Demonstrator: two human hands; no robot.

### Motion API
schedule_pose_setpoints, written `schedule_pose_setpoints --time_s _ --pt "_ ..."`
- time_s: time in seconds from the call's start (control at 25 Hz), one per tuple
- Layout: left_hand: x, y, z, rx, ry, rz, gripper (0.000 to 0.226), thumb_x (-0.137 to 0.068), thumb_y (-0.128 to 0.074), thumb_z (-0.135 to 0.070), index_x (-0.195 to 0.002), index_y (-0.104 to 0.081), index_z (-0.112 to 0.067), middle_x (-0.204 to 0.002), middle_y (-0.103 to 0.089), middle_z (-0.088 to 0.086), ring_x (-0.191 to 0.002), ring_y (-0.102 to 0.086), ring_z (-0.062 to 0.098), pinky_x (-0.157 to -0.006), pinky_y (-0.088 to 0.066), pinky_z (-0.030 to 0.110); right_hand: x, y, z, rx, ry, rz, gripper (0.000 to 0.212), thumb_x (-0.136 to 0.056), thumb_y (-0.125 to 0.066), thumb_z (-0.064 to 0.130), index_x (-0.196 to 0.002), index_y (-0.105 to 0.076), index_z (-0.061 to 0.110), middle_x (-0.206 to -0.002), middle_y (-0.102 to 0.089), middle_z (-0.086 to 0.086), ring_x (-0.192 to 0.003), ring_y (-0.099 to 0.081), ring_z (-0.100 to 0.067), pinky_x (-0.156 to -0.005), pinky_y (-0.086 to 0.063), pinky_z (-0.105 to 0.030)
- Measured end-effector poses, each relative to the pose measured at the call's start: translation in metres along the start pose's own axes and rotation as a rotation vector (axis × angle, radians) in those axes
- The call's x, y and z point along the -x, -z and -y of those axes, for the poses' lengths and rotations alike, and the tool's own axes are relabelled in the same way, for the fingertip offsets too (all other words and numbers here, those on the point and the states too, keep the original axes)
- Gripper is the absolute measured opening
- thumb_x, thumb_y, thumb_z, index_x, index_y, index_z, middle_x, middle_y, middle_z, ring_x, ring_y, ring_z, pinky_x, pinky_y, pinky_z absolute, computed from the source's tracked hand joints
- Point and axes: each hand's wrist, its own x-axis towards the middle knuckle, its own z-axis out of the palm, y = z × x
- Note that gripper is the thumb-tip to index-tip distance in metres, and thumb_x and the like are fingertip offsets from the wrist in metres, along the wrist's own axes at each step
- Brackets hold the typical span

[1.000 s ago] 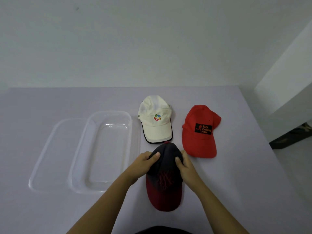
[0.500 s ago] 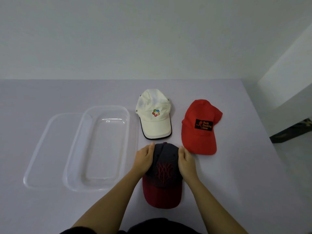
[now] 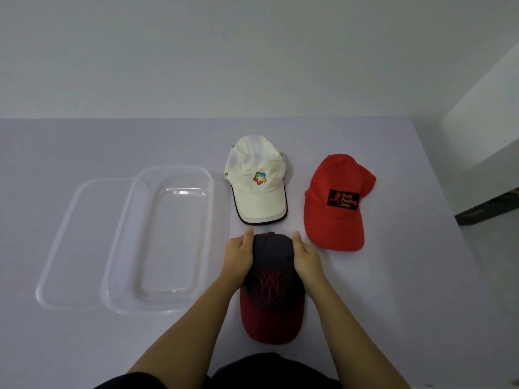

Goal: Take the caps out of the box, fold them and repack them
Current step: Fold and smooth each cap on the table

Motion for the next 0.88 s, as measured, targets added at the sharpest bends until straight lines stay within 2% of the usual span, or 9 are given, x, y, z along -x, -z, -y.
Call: schedule_pose_setpoints --time_s 0.04,0.12,0.28,0.36,0.52,0.6,0.72,0.8,0.88 --pt "-0.005 0.003 0.002 0.025 0.028 0.036 0.049 -0.097 -0.036 -0.045 -0.068 -0.052 -0.009 -0.067 -0.049 0.013 -0.063 -0.049 0.022 -0.060 -0.043 0.031 -0.002 0.001 0.002 0.017 0.006 -0.017 0.051 -0.097 -0.037 0.043 -0.059 -0.054 0.014 -0.063 -0.058 -0.001 -0.065 -0.057 -0.017 -0.067 -0.047 -0.031" --pt "-0.009 0.005 0.006 0.009 0.068 0.068 0.050 -0.094 -0.037 -0.052 -0.073 -0.056 -0.011 -0.073 -0.053 0.013 -0.068 -0.052 0.023 -0.064 -0.046 0.035 -0.005 0.001 0.004 0.052 0.019 -0.029 0.051 -0.095 -0.042 0.042 -0.052 -0.038 0.015 -0.054 -0.043 -0.001 -0.056 -0.045 -0.017 -0.060 -0.036 -0.030" --pt "-0.011 0.004 0.001 -0.148 0.023 0.121 0.059 -0.088 -0.048 -0.055 -0.062 -0.051 -0.002 -0.065 -0.051 0.016 -0.061 -0.051 0.023 -0.060 -0.044 0.030 -0.008 0.004 -0.005 0.143 0.088 -0.087 0.053 -0.092 -0.050 0.038 -0.052 -0.047 0.003 -0.054 -0.045 -0.008 -0.056 -0.046 -0.019 -0.059 -0.035 -0.033" --pt "-0.014 0.005 -0.004 -0.211 -0.024 0.137 0.062 -0.087 -0.054 -0.051 -0.071 -0.060 0.009 -0.067 -0.060 0.021 -0.062 -0.056 0.022 -0.061 -0.047 0.029 -0.007 0.009 -0.006 0.146 0.138 -0.104 0.053 -0.091 -0.052 0.037 -0.057 -0.051 -0.003 -0.055 -0.046 -0.010 -0.055 -0.045 -0.019 -0.056 -0.035 -0.032" --pt "-0.016 0.005 -0.004 -0.185 0.001 0.071 0.067 -0.086 -0.056 -0.051 -0.072 -0.057 0.015 -0.062 -0.051 0.017 -0.059 -0.051 0.024 -0.057 -0.043 0.032 -0.006 0.014 0.003 0.256 0.250 -0.144 0.053 -0.092 -0.052 0.034 -0.046 -0.035 0.014 -0.045 -0.034 0.001 -0.046 -0.034 -0.013 -0.051 -0.027 -0.029" --pt "-0.013 0.004 -0.005 -0.034 0.040 0.059 0.064 -0.086 -0.057 -0.048 -0.077 -0.060 0.015 -0.069 -0.056 0.019 -0.064 -0.055 0.026 -0.061 -0.049 0.034 -0.010 0.014 0.005 0.200 0.187 -0.119 0.051 -0.093 -0.049 0.038 -0.049 -0.037 0.015 -0.050 -0.037 0.000 -0.052 -0.039 -0.015 -0.055 -0.032 -0.030" --pt "-0.011 0.009 -0.011 0.224 0.125 0.049 0.057 -0.088 -0.057 -0.044 -0.086 -0.065 0.012 -0.084 -0.066 0.025 -0.074 -0.064 0.031 -0.074 -0.056 0.040 -0.006 0.020 -0.004 -0.191 0.003 0.049 0.047 -0.098 -0.035 0.041 -0.065 -0.056 0.015 -0.073 -0.060 0.000 -0.073 -0.057 -0.015 -0.071 -0.045 -0.031" --pt "-0.012 0.012 -0.016 0.274 0.133 0.032 0.053 -0.089 -0.057 -0.043 -0.086 -0.067 0.009 -0.084 -0.068 0.023 -0.075 -0.065 0.031 -0.075 -0.056 0.040 0.005 0.023 -0.014 -0.343 0.022 0.153 0.041 -0.099 -0.032 0.040 -0.092 -0.067 0.021 -0.101 -0.068 0.004 -0.098 -0.063 -0.013 -0.088 -0.048 -0.032" --pt "-0.014 0.013 -0.019 0.267 0.106 0.029 0.058 -0.087 -0.058 -0.045 -0.081 -0.063 0.013 -0.081 -0.062 0.023 -0.073 -0.058 0.033 -0.070 -0.052 0.040 0.015 0.022 -0.016 -0.394 0.046 0.156 0.039 -0.098 -0.031 0.042 -0.098 -0.066 0.026 -0.105 -0.068 0.006 -0.103 -0.062 -0.013 -0.090 -0.049 -0.031"
